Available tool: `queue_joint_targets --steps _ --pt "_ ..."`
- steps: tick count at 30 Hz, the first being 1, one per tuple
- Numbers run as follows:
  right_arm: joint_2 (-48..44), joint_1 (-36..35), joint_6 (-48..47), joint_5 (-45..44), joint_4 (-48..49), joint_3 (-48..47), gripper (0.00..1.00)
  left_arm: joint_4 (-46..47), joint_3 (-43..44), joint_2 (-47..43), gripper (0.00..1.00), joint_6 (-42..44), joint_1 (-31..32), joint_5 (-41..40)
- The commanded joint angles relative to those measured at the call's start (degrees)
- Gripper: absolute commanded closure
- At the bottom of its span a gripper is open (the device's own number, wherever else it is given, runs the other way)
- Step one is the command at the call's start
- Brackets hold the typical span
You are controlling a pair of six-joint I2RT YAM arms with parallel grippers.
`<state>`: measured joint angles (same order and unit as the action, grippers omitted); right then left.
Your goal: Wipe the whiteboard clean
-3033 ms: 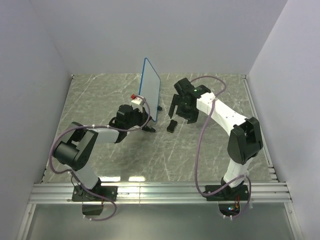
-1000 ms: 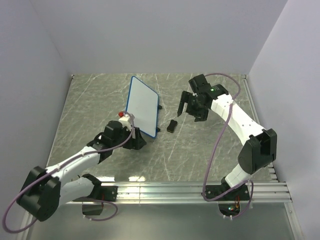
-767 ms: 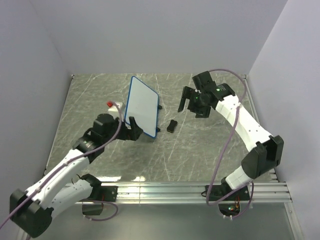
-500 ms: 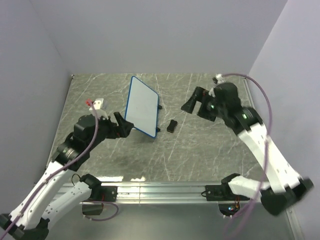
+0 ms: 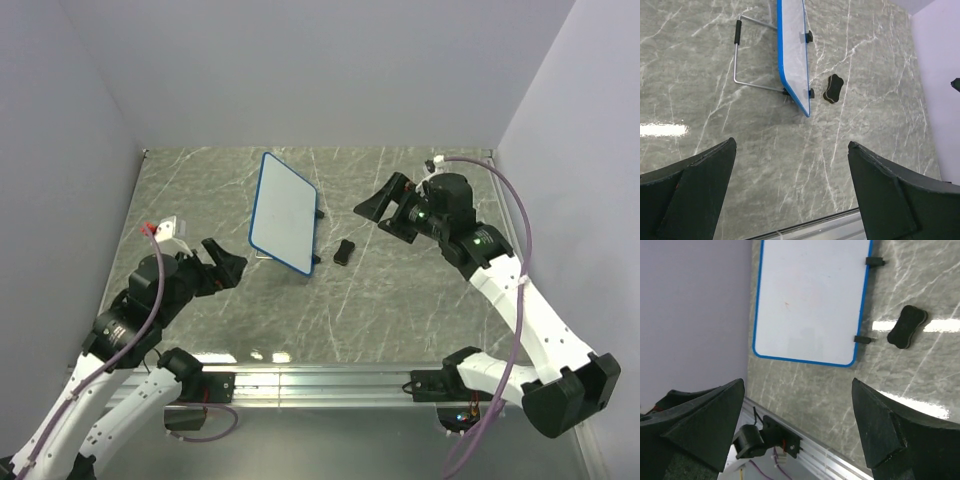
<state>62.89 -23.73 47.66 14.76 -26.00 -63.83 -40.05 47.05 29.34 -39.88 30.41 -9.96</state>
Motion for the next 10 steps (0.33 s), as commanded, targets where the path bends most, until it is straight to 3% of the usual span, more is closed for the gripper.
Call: queue_joint_targets --steps 1,5,7,10 --pt "-2.9 0.3 0.9 2.6 6.4 0.8 0.06 0.1 0.3 -1.1 0.01 -1.3 0.2 -0.9" --pt "-5.1 0.3 0.9 1.4 7.6 2.9 0.06 -0.4 0.0 -2.1 0.01 -1.8 0.1 -0.6" --pt "-4.8 0.3 0.0 5.7 8.8 3.6 0.15 -0.5 -0.4 -2.5 0.01 -2.0 0.1 -0.1" --pt "-4.5 0.4 -1.1 3.7 6.0 2.8 0.07 -0.6 -0.4 -2.8 0.0 -1.9 0.2 0.6"
